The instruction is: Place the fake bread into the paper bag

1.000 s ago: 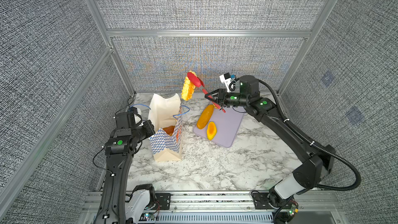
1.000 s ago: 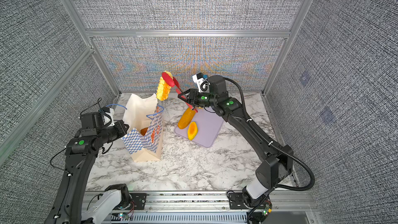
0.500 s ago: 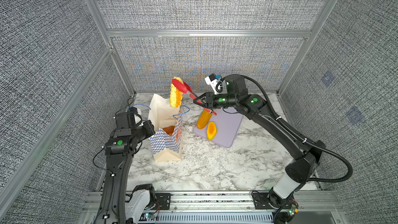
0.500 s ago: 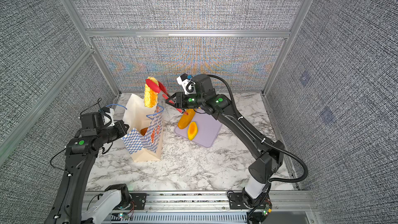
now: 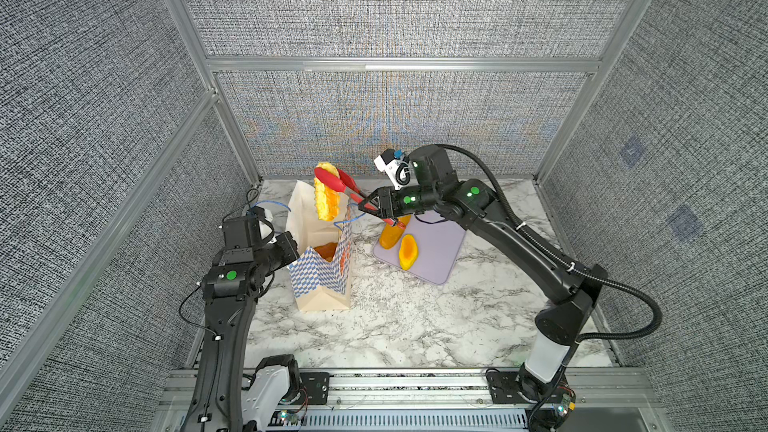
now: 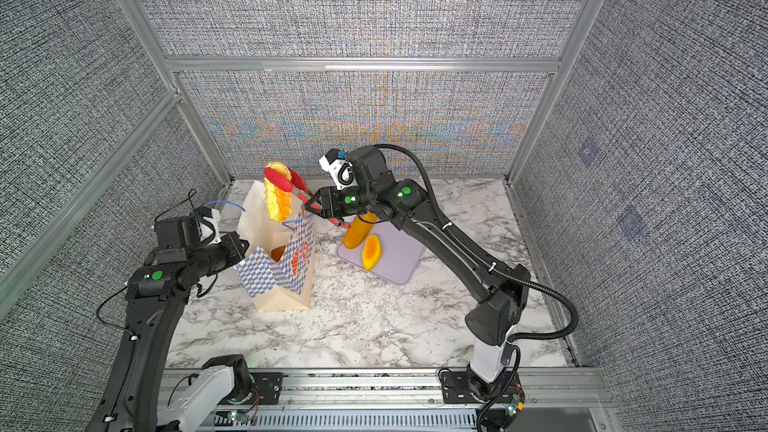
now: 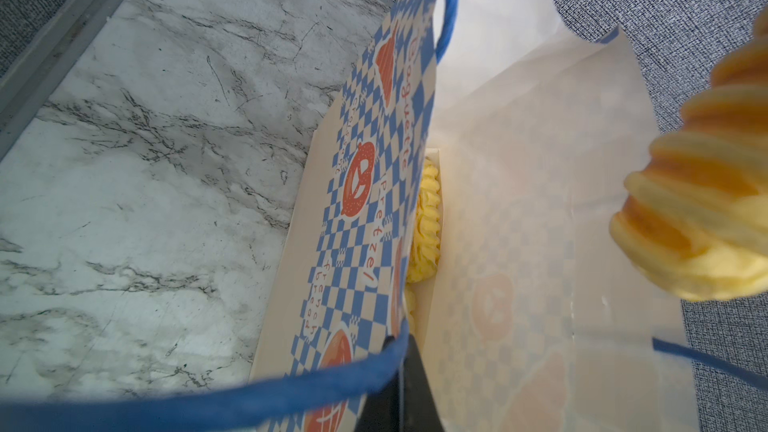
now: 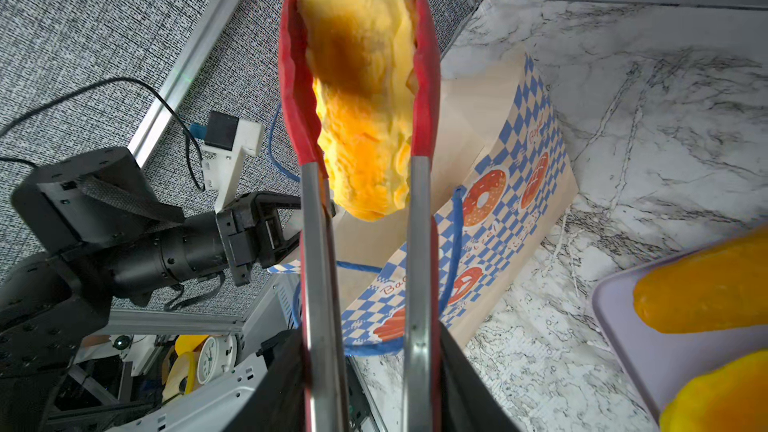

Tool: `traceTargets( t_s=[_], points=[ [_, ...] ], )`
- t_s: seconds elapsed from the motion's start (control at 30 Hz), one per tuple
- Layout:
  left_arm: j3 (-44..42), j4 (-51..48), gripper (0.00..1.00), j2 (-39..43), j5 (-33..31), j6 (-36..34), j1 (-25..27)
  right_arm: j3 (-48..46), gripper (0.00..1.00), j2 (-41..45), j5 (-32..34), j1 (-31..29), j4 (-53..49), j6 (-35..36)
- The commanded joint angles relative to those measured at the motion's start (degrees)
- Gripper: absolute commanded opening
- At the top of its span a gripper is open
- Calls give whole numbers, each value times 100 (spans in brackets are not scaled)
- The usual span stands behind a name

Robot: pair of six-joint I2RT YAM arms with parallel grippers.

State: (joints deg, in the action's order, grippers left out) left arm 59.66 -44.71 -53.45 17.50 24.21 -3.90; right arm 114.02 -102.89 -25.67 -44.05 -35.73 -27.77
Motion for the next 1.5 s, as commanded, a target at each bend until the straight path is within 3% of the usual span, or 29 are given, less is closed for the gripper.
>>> traceTargets(
  t_s=[0.0, 0.4, 0.87, 1.47],
  points=[
    [-27, 119, 3, -3, 15, -20, -6, 141, 45, -24, 247, -63, -183, 281],
    [-16, 121, 3, -24, 17, -21, -7, 401, 48, -186, 572, -209, -587, 544],
    [-24, 138, 3, -51, 26, -21, -6, 436, 59, -205, 620, -238, -622, 570],
    [-45, 129, 3, -25, 8, -21, -6, 425, 60, -61, 828, -235, -671, 597]
  ],
)
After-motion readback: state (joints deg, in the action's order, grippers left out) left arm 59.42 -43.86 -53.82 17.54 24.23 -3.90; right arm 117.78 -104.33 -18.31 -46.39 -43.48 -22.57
